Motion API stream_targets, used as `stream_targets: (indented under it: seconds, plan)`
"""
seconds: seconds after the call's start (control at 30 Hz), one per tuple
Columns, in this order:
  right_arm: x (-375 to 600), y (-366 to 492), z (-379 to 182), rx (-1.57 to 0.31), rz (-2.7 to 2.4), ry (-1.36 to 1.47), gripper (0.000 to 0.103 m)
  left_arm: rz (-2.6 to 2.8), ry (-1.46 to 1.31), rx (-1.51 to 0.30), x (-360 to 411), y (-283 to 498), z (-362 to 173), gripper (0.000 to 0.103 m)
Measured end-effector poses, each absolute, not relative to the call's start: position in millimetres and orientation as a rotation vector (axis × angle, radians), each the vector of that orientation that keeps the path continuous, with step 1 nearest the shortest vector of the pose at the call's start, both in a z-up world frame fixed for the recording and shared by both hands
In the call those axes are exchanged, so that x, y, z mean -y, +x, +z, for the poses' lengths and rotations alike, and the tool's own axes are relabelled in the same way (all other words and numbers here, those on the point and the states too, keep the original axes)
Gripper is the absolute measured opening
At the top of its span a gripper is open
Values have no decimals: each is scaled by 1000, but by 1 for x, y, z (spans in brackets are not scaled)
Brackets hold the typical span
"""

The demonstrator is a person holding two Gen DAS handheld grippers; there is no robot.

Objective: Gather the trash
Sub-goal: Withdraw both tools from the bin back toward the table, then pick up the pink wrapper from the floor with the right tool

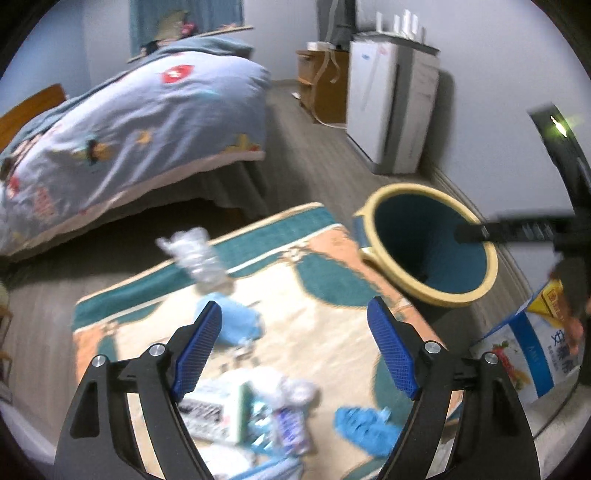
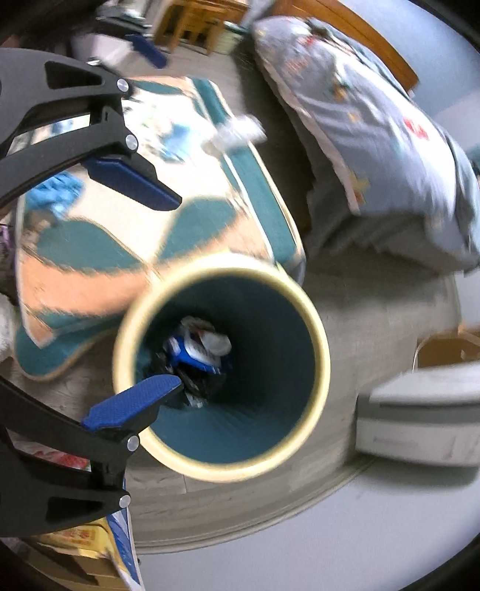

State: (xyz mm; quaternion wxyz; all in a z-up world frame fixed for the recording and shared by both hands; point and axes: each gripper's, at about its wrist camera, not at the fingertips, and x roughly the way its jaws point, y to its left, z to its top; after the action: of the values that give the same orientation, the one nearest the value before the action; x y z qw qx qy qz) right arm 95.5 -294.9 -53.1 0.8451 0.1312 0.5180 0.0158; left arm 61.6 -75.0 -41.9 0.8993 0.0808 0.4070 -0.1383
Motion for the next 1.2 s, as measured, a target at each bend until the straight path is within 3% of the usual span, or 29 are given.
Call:
stream_targets:
  seconds: [0.23, 0.47, 0.57, 0.63, 0.73, 1.2]
  plan:
    - [199, 20, -50, -1156, 316, 173, 89, -180, 10, -812, 5, 37, -6, 82]
    - [77, -61, -99, -1259, 656, -334, 86, -156, -86, -779, -32, 22, 20, 84]
    - [44, -92, -129, -1264, 793, -579, 76, -158, -150, -773, -48, 21, 26, 84]
    - [26, -110, -159, -1317, 883, -712, 57, -165, -195, -769, -55, 22, 29, 84]
    - [6, -131, -196, -1348, 957, -873, 46, -170, -212, -754, -61, 23, 35, 84]
    - [3, -191, -357, -1260, 1261, -1636, 46, -221, -305, -724, -83, 38, 51, 84]
